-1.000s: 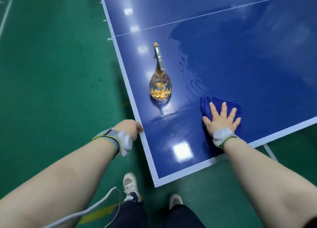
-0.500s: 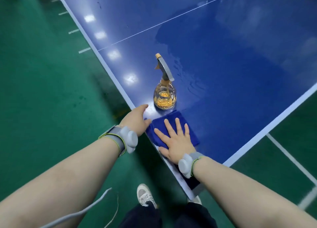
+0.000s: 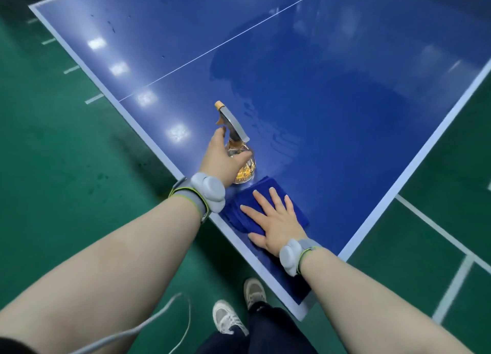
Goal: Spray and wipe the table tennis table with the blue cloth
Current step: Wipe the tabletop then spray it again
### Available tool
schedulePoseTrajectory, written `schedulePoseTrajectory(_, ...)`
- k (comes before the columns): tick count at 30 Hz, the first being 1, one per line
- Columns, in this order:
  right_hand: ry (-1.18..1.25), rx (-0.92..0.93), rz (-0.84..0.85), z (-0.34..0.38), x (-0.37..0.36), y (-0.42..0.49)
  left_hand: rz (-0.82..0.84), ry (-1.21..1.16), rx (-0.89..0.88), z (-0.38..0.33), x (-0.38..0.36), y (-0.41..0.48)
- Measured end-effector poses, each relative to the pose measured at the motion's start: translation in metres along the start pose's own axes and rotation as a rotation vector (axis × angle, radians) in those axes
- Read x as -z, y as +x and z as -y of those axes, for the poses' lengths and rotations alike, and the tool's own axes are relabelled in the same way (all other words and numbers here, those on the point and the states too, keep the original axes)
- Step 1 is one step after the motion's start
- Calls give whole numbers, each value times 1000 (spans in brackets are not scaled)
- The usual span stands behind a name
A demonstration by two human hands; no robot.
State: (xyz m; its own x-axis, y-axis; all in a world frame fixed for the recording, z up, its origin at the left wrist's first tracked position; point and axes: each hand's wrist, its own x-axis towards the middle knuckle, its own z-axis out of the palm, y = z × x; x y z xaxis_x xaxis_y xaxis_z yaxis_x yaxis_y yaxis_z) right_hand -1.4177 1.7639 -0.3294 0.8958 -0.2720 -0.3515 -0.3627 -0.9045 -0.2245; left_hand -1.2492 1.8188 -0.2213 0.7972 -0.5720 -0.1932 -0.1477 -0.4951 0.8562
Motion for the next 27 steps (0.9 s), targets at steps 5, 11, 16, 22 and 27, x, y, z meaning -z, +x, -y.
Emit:
schedulePoseTrajectory(5,55,-156,-25,-29,11,9,-6,-22,70,-1,-3,13)
schedulePoseTrajectory(11,48,-230,-42,-40,16,24,-79,-199,139,4,2,23)
schedulePoseTrajectory(16,69,-242,-49,-41,18,29,-336,-392,149,12,22,13)
schedulePoseTrajectory(22,61,-249,-36,-45,22,37,-192,-338,164,16,54,7)
schedulePoseTrajectory(27,61,-247,-37,-47,26,44,-100,-442,239,26,74,-9)
